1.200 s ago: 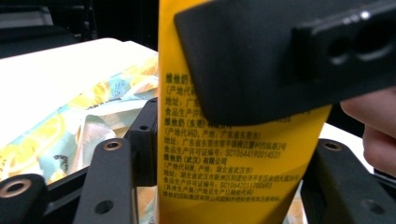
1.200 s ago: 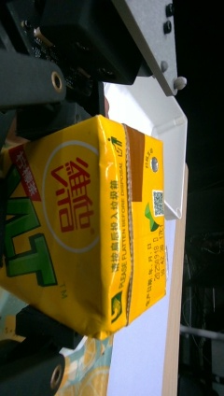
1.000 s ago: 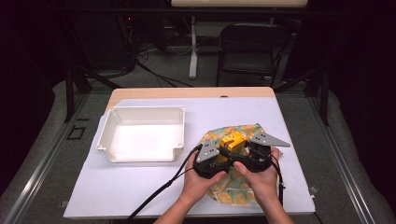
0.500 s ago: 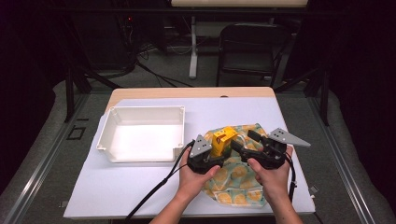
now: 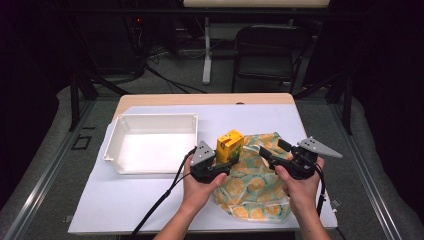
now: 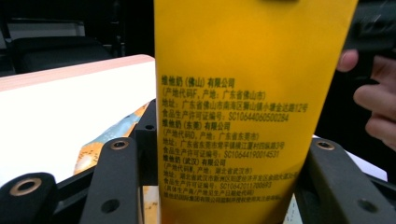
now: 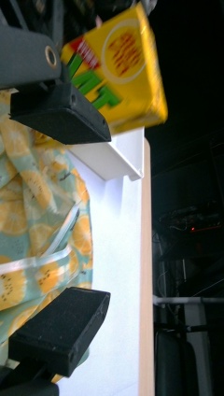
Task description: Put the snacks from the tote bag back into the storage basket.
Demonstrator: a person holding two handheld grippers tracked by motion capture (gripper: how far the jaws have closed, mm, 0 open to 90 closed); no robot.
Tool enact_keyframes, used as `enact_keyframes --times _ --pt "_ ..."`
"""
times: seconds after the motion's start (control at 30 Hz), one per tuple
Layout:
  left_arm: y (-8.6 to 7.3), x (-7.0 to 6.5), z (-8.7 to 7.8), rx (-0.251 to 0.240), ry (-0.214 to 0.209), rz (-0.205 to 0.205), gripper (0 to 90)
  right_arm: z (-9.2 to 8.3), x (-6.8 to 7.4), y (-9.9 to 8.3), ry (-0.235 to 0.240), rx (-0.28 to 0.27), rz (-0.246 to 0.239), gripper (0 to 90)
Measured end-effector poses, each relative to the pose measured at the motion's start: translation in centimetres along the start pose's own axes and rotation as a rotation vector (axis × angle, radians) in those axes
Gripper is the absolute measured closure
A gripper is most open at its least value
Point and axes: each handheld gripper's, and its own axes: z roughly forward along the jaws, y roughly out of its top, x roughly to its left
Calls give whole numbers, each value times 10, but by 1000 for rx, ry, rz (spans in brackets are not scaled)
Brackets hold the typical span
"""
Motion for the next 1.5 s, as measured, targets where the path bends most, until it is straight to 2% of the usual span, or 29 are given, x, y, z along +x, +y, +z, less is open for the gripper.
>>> enact_keyframes --times 0.2,0.43,0.63,0.73,0.77,1.0,1.07,1.1,1.13,1.17,1.23,1.5 --pt "3 5 -9 -7 21 10 513 5 -7 -8 -27 29 -1 188" --pt "6 10 -19 -9 24 26 512 10 -13 -18 -53 72 -14 187" --pt "9 15 -27 -28 52 17 513 12 -18 -24 -66 92 -21 181" --pt "10 18 -31 -27 53 21 512 13 -19 -26 -68 98 -14 159" --pt "10 21 -34 -28 63 19 513 14 -20 -28 -74 114 -21 150" --pt "13 30 -44 -47 80 16 513 16 -21 -32 -88 129 -27 149" --pt "15 34 -49 -65 123 4 513 17 -21 -32 -89 130 -28 149" --pt "15 37 -51 -64 106 1 513 17 -20 -33 -90 131 -29 149" --pt "15 37 -51 -64 106 1 514 17 -20 -33 -93 131 -30 149" --pt "16 42 -55 -75 116 -11 514 17 -20 -33 -91 132 -32 149" --pt "17 45 -58 -74 132 -7 514 17 -20 -33 -93 135 -36 150" --pt "18 56 -66 -85 158 -13 515 18 -21 -34 -103 138 -35 152"
